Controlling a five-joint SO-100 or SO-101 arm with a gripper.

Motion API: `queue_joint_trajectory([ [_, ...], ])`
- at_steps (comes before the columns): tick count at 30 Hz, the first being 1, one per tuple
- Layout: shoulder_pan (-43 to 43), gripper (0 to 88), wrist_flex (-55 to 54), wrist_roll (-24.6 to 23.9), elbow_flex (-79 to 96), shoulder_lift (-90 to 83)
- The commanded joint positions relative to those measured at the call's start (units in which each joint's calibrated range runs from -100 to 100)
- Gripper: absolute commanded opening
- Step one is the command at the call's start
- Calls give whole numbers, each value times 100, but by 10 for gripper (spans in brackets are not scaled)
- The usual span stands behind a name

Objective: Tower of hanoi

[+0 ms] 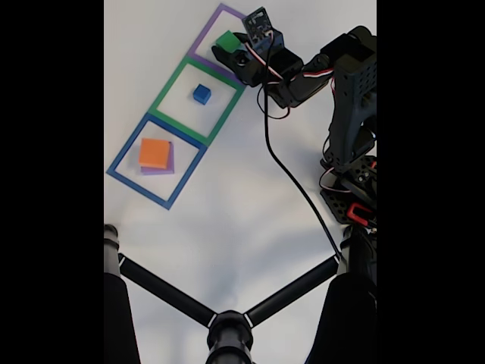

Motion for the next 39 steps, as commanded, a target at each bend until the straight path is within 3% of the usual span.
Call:
queue_joint_trajectory([
  [1, -60, 120, -150, 0, 13, -90],
  [13, -182, 64, 109, 0, 68, -499],
  [21, -525, 50, 2059, 0, 40, -2334],
  [30, -998, 44, 5896, 0, -950, -4626],
  [39, -1730, 44, 10971, 0, -4457, -5315],
])
